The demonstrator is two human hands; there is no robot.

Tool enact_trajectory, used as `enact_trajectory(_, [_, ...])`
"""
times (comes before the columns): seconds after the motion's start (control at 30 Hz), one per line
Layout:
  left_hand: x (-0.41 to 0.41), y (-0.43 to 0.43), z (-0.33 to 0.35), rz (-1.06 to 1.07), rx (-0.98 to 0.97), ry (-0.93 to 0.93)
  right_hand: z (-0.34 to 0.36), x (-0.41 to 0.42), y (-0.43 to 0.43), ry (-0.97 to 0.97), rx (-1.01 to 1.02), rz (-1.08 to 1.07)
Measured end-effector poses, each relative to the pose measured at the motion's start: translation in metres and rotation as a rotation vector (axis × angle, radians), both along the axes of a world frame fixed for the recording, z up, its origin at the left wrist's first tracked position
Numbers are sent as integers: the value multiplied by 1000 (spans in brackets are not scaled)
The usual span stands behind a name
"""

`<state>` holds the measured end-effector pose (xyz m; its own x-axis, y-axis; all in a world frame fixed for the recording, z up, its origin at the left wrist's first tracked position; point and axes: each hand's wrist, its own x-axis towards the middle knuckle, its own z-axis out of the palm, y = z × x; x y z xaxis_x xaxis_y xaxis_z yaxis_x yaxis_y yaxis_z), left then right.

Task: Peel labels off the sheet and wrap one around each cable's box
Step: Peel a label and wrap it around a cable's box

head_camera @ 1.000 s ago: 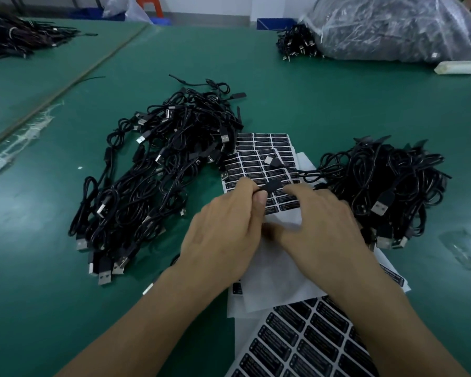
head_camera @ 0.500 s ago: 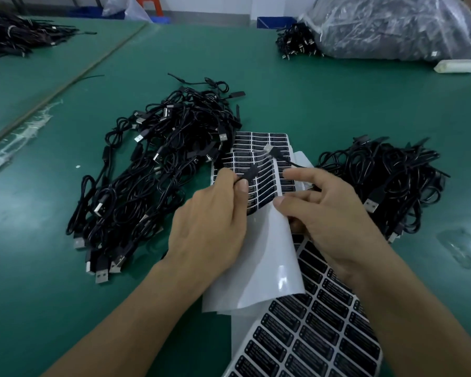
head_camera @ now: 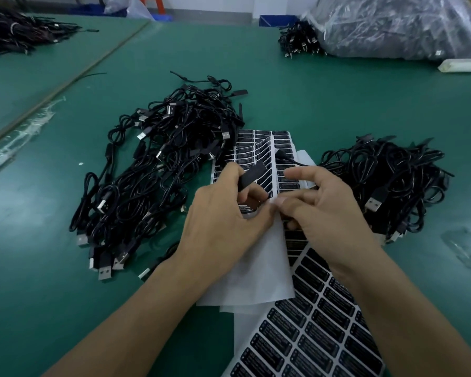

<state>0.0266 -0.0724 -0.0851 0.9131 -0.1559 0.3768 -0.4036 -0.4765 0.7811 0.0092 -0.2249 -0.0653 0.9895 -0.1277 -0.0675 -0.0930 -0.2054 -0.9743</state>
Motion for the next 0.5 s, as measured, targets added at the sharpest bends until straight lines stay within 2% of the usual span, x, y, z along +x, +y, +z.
enact_trajectory(0.23, [5,0,-3,-2,-76,120,-5,0,1,-119,-199,52])
enact_trajectory(0.5, [7,3,2,-5,-155,183,-5,-1,4,-197,-309,108])
